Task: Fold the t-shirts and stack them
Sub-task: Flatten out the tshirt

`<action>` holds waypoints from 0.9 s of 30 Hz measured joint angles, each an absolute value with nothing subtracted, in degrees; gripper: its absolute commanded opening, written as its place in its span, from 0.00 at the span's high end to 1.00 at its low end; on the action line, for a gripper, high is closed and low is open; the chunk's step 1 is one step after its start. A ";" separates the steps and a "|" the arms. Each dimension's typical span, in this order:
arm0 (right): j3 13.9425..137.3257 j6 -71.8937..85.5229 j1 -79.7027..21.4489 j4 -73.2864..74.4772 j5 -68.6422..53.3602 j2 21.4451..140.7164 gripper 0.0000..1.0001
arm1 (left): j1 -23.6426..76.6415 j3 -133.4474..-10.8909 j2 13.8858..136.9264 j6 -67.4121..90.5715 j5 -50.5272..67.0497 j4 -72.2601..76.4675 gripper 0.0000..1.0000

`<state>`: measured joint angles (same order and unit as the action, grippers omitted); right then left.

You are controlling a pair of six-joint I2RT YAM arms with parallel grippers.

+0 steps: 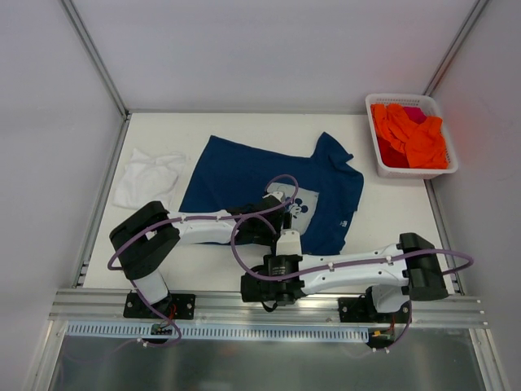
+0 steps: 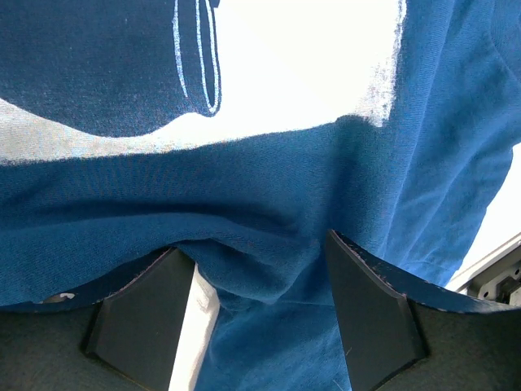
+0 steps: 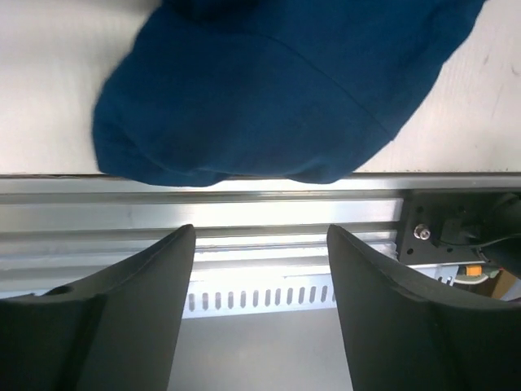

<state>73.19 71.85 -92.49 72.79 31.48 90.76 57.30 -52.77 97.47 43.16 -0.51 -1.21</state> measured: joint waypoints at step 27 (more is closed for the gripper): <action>49.08 85.06 -91.33 66.04 31.51 89.41 0.65 | 57.28 -54.63 98.89 42.61 -0.49 -2.20 0.36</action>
<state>49.08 85.06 -91.33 66.04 31.51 89.41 57.28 -54.63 98.89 42.61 -0.49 -2.20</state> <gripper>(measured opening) 0.365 0.644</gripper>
